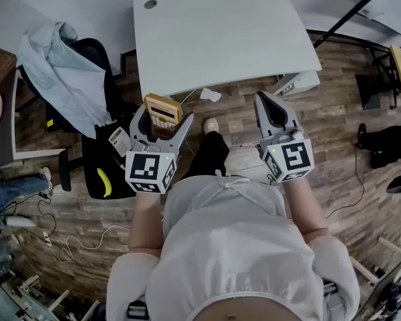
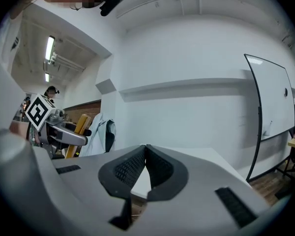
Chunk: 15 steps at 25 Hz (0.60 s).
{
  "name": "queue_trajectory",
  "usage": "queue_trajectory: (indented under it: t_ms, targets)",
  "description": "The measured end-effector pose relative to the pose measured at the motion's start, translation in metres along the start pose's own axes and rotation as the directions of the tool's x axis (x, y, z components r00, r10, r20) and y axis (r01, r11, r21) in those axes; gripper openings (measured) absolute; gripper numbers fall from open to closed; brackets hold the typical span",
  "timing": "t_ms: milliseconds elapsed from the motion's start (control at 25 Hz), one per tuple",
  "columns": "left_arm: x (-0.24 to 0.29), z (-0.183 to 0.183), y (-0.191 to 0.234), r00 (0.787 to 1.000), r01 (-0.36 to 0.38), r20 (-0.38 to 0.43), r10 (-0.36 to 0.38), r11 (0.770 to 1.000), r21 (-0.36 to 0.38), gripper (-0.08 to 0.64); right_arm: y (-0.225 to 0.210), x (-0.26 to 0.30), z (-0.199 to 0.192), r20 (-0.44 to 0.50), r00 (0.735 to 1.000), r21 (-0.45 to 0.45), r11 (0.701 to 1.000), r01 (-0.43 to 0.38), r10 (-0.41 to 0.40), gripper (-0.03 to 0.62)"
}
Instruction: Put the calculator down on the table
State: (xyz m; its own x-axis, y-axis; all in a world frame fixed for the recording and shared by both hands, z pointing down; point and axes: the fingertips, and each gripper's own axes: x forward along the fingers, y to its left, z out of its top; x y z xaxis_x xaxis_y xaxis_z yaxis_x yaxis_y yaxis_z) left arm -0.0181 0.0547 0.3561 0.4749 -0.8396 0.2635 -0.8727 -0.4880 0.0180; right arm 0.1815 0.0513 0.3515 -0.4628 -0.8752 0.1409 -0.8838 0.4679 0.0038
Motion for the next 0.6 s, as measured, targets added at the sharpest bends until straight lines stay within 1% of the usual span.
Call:
queue_trajectory:
  t_ms: [160, 280, 440, 600]
  targets:
    - [0.058, 0.013, 0.035, 1.000, -0.012, 0.009, 0.012, 1.000, -0.012, 0.414, -0.030, 0.061, 0.009, -0.009, 1.000, -0.014, 1.000, -0.002, 0.002, 0.006]
    - [0.098, 0.016, 0.059, 1.000, -0.019, -0.007, 0.019, 1.000, -0.023, 0.414, -0.050, 0.105, 0.013, -0.029, 1.000, -0.016, 1.000, -0.013, 0.013, 0.006]
    - [0.142, 0.009, 0.088, 0.998, -0.034, -0.052, 0.032, 0.999, -0.038, 0.414, -0.066, 0.158, 0.009, -0.059, 0.997, -0.029, 0.998, -0.054, 0.052, 0.006]
    - [0.181, -0.005, 0.129, 0.994, -0.059, -0.094, 0.052, 0.996, -0.071, 0.414, -0.071, 0.218, -0.001, -0.099, 0.991, 0.001, 0.996, -0.094, 0.094, 0.006]
